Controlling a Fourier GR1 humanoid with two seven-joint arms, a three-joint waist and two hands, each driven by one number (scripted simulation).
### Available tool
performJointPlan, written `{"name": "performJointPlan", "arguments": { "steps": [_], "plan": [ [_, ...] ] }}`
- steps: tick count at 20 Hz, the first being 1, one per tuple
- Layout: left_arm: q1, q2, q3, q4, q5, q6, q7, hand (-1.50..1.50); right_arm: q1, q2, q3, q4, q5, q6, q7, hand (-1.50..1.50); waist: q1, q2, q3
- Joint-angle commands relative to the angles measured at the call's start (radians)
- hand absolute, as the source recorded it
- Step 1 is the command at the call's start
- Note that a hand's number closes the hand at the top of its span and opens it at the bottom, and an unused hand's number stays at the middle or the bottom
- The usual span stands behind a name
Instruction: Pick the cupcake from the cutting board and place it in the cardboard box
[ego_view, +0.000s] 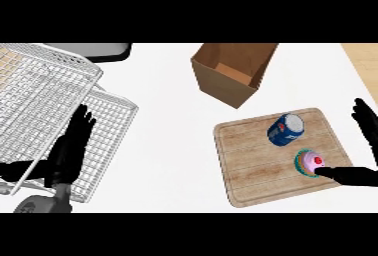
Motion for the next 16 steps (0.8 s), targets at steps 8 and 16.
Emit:
{"name": "performJointPlan", "arguments": {
  "steps": [8, 16],
  "plan": [
    [0.049, 0.211, 0.046, 0.087, -0.242, 0.093, 0.041, 0.00, 0.158, 0.040, -0.048, 0.000, -0.081, 0.111, -0.400, -1.50, -0.032, -0.009, 0.017],
    [0.010, 0.223, 0.059, 0.065, -0.290, 0.074, 0.080, 0.00, 0.210, -0.235, -0.048, 0.036, 0.150, 0.148, -0.369, -1.50, 0.006, -0.002, 0.009]
  ]
}}
